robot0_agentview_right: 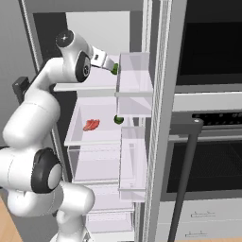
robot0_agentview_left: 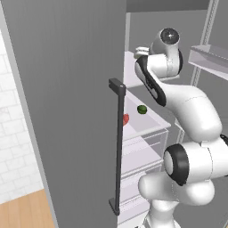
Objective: Place one avocado and one steak in each tupperware on the nearby counter, to pack two identical lunches.
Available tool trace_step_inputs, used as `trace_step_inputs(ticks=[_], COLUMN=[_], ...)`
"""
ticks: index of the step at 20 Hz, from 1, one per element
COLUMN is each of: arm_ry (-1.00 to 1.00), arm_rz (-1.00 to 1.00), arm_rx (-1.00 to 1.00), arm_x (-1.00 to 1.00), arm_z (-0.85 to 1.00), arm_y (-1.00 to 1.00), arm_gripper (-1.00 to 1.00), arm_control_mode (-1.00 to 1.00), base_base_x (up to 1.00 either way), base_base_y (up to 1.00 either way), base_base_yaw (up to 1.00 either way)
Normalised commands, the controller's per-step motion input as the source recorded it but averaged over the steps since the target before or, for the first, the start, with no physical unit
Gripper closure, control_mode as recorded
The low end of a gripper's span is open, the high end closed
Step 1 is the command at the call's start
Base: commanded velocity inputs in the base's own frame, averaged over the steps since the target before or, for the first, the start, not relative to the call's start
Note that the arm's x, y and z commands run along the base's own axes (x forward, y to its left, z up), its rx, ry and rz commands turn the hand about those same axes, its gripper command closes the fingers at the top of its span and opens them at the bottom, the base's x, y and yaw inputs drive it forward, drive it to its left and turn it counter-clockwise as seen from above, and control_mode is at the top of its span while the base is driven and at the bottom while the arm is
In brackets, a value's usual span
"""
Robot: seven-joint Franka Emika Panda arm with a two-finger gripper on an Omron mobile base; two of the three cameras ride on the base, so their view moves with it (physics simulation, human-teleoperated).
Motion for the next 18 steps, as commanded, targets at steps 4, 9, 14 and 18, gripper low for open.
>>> trace_step_inputs(ticks=[4, 9, 14, 18], arm_ry=[0.16, 0.14, 0.01, 0.00], arm_rz=[0.00, 0.00, 0.00, 0.00], arm_rx=[0.05, 0.04, 0.00, 0.00], arm_x=[0.38, 0.39, 0.37, 0.45], arm_z=[-0.05, -0.03, -0.03, -0.21], arm_y=[-0.19, -0.26, -0.01, -0.01], arm_gripper=[-1.00, -1.00, -1.00, -1.00], arm_control_mode=[-1.00, -1.00, -1.00, -1.00], base_base_x=[0.00, 0.00, 0.00, 0.00], base_base_y=[0.00, 0.00, 0.00, 0.00], base_base_yaw=[0.00, 0.00, 0.00, 0.00])
